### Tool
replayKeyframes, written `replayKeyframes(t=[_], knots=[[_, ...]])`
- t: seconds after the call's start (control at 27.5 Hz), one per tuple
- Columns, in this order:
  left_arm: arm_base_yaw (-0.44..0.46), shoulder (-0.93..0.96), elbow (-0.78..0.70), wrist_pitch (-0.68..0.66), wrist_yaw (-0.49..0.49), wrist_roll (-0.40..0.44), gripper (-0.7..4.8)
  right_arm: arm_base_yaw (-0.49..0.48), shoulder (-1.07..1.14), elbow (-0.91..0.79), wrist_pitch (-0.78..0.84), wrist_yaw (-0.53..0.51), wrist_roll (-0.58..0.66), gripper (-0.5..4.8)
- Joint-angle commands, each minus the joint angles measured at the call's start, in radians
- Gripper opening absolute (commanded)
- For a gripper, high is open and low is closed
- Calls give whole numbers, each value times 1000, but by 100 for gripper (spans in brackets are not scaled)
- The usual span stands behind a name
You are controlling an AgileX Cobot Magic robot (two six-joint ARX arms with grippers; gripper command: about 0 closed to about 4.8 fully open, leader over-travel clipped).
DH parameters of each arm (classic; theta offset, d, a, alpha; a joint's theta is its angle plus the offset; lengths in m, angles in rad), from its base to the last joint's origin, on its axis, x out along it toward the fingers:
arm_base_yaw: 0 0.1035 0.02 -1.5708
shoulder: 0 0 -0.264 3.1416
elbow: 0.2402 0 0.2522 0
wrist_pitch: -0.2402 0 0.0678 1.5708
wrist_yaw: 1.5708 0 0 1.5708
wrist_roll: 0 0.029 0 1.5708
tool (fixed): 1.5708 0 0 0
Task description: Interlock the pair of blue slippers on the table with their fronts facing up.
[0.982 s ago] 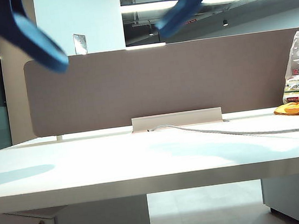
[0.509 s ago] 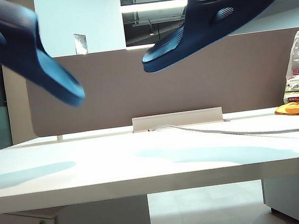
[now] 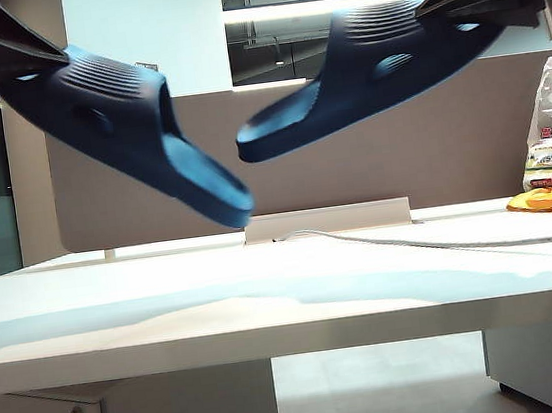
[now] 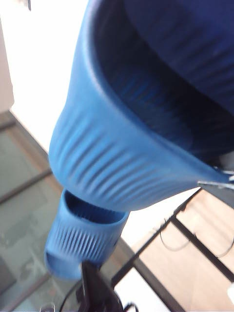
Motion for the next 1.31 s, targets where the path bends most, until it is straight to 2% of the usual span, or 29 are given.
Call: replayKeyframes(t=[0.04, 0.22, 0.51, 0.8, 0.95, 1.16, 1.31], knots=[[1, 57, 3, 91, 82, -3, -6, 0, 45, 5, 120, -59, 48, -2], [2, 148, 3, 187, 150, -17, -6, 0, 132, 5, 214, -119, 93, -2], [3, 219, 3, 297, 154, -66, -6, 0, 169, 5, 289, -237, 109, -2], [3, 352, 3, 582, 221, -273, -6, 0, 170, 5, 317, -274, 123, -2], [3, 387, 3, 621, 237, -310, -6, 0, 170, 5, 325, -268, 118, -2], [5, 441, 4, 737, 237, -419, -6, 6, 215, 5, 353, -223, 131, -2], [6, 492, 4, 774, 238, -475, -6, 19, 283, 5, 443, -215, 185, -2]])
